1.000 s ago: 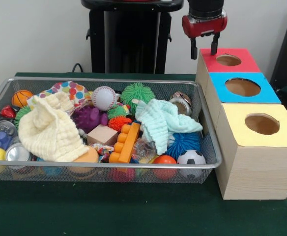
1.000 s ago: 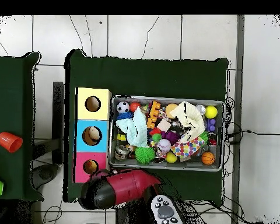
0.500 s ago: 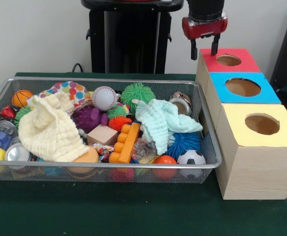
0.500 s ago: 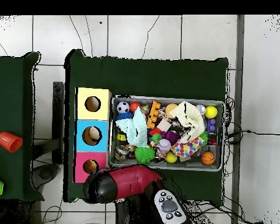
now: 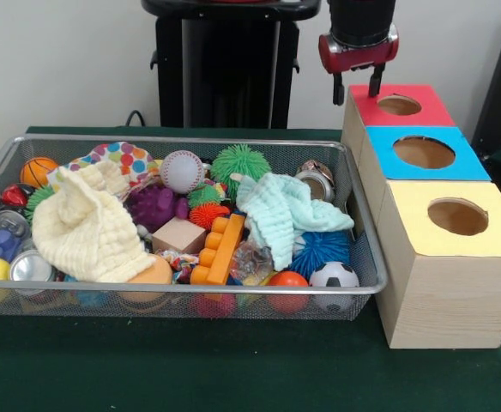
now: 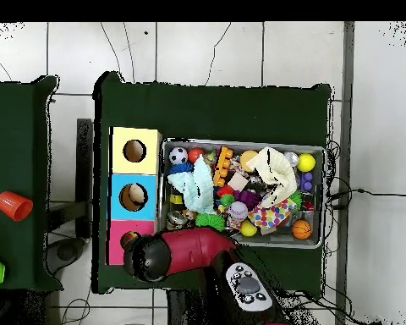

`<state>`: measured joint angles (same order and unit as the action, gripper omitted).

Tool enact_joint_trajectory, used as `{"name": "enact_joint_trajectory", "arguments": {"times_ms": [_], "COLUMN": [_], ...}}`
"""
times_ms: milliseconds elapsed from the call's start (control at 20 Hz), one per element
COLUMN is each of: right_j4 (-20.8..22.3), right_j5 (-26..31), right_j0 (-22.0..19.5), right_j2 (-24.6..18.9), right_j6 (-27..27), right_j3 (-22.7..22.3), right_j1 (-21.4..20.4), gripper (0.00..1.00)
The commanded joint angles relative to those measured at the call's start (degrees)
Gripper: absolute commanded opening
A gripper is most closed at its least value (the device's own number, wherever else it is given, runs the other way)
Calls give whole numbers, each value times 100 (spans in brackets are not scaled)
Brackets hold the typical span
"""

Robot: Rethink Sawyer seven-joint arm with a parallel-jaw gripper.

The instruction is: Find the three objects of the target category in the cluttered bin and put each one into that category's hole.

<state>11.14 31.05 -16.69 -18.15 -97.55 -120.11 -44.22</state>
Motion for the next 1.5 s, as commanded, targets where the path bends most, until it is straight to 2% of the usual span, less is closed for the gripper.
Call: {"name": "enact_joint_trajectory", "arguments": {"times_ms": [50,200,500,800,1050,1150,1300,1500], "right_j4": [202,-123,-532,-674,-491,-311,-87,62], "right_j5": [-593,58,1194,2153,2297,2089,1495,833], "right_j0": [-346,-513,-631,-545,-414,-354,-305,-260], "right_j2": [106,-148,-368,-357,-286,-219,-140,-77], "right_j6": [-295,-207,-146,-212,-258,-302,-318,-333], "right_j3": [1309,1168,1063,1295,1619,1815,2126,2369], "right_j1": [839,364,-535,-996,-851,-600,19,444], "gripper": [100,100,100,100,100,100,100,100]}}
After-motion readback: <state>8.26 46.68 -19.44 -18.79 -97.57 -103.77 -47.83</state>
